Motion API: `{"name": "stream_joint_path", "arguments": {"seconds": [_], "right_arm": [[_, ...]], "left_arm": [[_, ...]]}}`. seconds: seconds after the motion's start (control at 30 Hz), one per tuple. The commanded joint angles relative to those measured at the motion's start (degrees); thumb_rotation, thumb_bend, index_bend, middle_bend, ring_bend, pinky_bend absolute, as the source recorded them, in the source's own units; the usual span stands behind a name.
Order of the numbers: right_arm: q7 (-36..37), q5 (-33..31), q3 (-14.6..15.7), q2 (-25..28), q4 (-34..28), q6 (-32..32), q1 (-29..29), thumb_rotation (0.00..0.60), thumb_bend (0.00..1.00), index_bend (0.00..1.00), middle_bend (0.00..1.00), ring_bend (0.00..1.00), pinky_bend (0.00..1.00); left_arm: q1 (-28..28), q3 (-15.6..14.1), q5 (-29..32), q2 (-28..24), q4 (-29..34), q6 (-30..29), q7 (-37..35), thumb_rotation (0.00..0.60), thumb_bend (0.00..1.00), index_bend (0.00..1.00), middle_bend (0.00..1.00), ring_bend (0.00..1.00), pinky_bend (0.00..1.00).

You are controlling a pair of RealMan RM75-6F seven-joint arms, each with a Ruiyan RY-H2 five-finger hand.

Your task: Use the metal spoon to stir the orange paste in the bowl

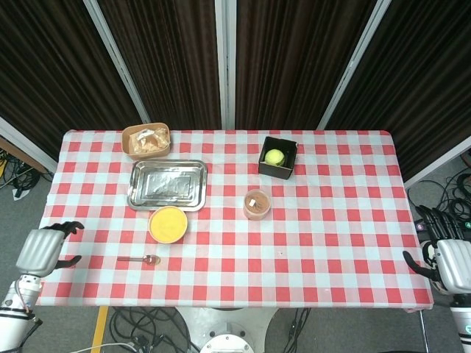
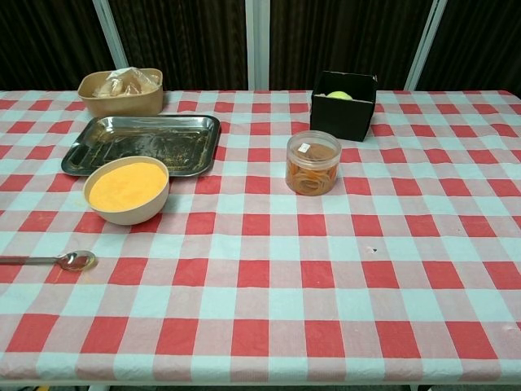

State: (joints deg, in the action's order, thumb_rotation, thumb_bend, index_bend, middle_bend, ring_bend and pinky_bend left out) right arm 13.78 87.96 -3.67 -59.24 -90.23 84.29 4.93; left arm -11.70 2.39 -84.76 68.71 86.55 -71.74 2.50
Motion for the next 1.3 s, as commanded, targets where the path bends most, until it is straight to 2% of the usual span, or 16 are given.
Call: {"name": "stream_joint_path", "arguments": {"seconds": [0.03,0.17,0.3,0.53,0.8,1.3], "right_arm": [[-0.18,-0.25,-0.11,-0.02,-0.03,-0.31,0.21,0.600,0.24,0.00,0.07,0.00,0.00],[-0.22,-0.67,-0.13,-0.11,0.12,-0.96,0.46,0.600,0.24,0.00,0.07,0.00,0.00],[-0.15,-0.86,-0.13,-0.22,0.30,-1.25,0.60,0.600,0.24,0.00,0.07,0.00,0.00],[-0.01,-1.14,-0.08,-0.47,0.59,-1.81,0.84,0.600,0.24,0.00,0.07,0.00,0.00],[0.22,-1.12,-0.02,-0.55,0.90,-1.78,0.87,0.600,0.24,0.00,0.07,0.00,0.00],[0.22,-1.44,0.02,-0.52,0.99,-1.89,0.85,0.600,0.24,0.00,0.07,0.00,0.00]], "left_arm": [[-2.81,-0.38,0.70,2.82,-2.34,4.43,-2.38,0.600,0.20,0.51,0.75,0.75,0.91],[-4.79,-0.75,2.53,5.31,-3.10,9.15,-3.95,0.600,0.24,0.55,0.85,0.85,0.96],[-6.02,-0.95,4.40,7.26,-3.47,11.91,-2.24,0.600,0.24,0.55,0.89,0.87,0.98],[-6.40,-0.49,9.00,10.80,-2.90,13.24,0.69,0.600,0.24,0.56,0.93,0.90,0.98],[-7.38,-0.72,12.89,12.83,-1.90,15.14,5.48,0.600,0.27,0.57,0.94,0.91,0.98],[-9.06,-0.86,16.72,14.76,-2.07,17.15,8.14,0.600,0.34,0.58,0.95,0.92,0.98]]}}
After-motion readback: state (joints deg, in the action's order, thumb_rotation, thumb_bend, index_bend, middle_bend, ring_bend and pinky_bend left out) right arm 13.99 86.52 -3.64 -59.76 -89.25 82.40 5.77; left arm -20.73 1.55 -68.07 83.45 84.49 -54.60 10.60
